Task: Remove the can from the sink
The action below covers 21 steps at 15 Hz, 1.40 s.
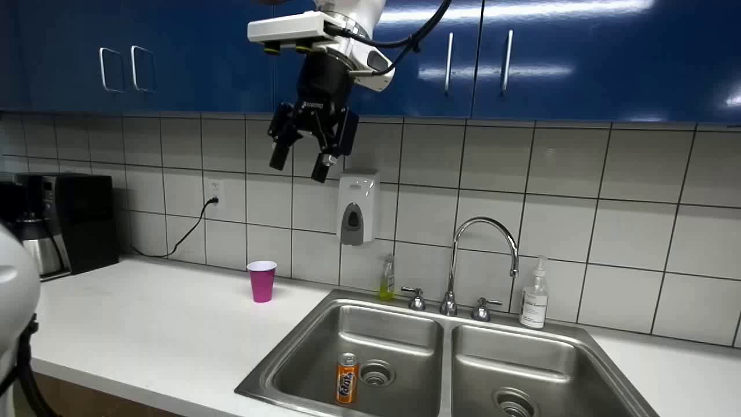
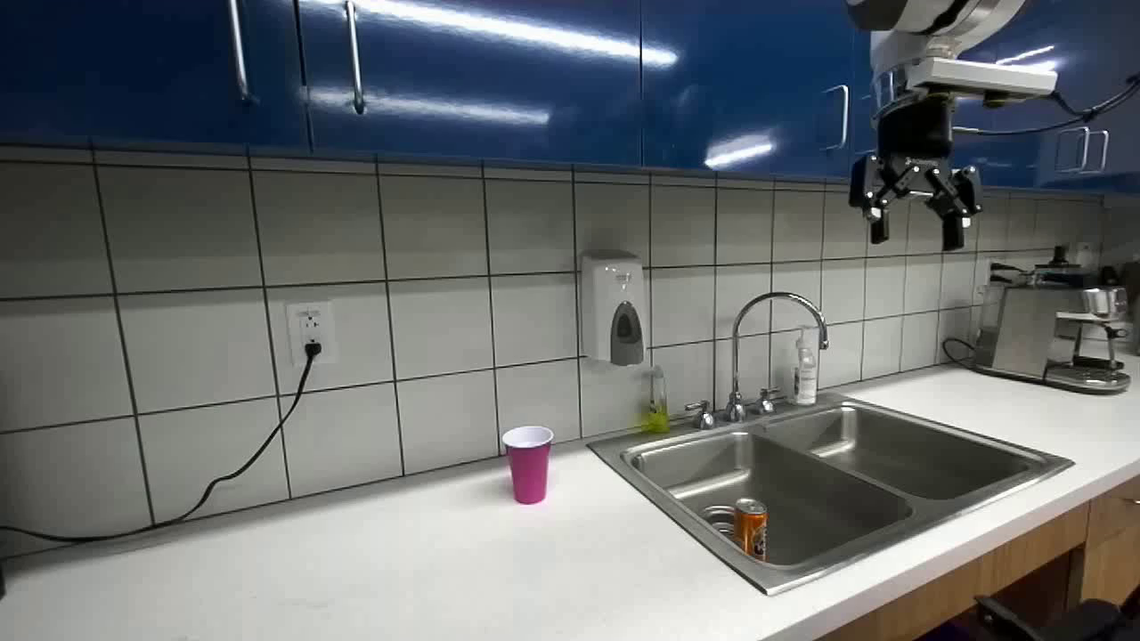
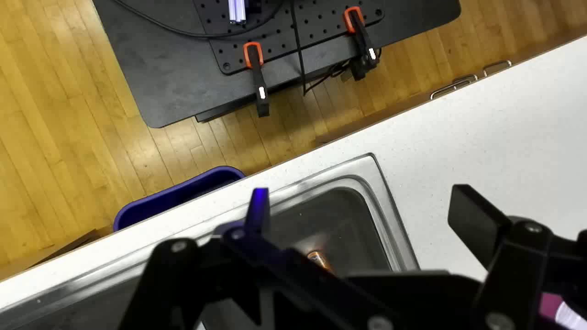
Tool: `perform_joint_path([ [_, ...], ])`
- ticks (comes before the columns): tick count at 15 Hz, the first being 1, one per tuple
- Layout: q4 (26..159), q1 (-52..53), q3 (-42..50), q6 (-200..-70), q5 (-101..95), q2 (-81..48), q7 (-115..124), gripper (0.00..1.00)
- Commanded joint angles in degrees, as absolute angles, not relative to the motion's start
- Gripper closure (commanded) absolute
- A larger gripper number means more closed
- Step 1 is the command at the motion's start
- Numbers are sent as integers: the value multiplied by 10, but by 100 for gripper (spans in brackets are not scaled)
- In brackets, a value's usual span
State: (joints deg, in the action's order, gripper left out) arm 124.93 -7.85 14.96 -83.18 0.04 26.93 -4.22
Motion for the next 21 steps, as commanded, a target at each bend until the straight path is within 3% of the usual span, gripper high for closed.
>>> perform_joint_path([
  [1,1248,-90,141,-831,4,267,-47,0],
  [21,1441,-88,137,-1102,47,250,-48,0],
])
